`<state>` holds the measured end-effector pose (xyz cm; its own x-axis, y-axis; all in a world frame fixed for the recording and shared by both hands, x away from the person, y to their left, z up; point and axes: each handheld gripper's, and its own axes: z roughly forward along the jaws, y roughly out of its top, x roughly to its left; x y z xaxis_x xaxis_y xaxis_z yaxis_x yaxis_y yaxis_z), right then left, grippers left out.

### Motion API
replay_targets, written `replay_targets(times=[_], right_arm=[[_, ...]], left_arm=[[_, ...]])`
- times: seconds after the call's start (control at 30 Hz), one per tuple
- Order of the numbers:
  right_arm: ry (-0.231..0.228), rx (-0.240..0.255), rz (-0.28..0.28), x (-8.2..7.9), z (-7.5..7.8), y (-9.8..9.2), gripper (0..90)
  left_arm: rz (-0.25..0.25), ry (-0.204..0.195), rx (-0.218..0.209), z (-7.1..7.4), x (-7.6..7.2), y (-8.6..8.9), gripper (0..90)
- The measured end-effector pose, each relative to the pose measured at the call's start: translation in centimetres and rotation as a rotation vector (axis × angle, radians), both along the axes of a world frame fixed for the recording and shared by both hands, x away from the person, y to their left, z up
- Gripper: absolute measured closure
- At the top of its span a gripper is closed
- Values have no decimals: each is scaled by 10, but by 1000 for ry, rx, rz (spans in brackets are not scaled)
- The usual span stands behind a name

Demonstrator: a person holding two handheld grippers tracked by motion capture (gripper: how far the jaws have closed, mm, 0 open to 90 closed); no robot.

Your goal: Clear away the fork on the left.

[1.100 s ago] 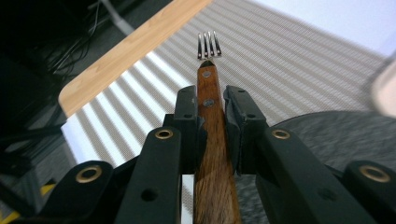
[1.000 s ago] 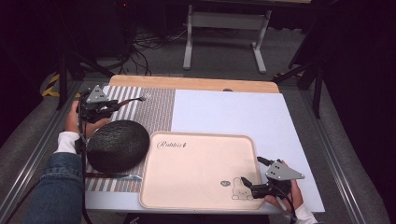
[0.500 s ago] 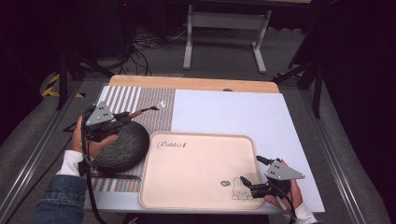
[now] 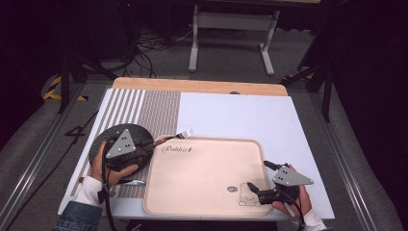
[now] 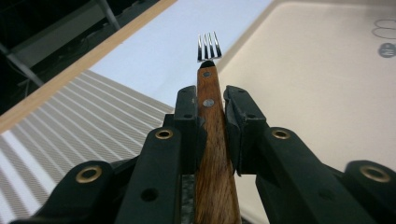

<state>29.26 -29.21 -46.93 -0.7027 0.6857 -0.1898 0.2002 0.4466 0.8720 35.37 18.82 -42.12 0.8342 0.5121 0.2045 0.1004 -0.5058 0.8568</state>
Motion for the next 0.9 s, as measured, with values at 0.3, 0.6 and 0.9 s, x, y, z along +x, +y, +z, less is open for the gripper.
replay_targets(times=[0.3, 0.6, 0.9], right_arm=[[-2, -11, 2, 0, 0, 1, 84], [-4, -19, 7, 0, 0, 3, 84], [-6, -21, 12, 0, 0, 4, 84]], left_arm=[[-48, 22, 58, -16, -15, -17, 762], [-51, 48, 61, -34, -34, -25, 762], [-32, 85, 31, -48, -55, -28, 760]])
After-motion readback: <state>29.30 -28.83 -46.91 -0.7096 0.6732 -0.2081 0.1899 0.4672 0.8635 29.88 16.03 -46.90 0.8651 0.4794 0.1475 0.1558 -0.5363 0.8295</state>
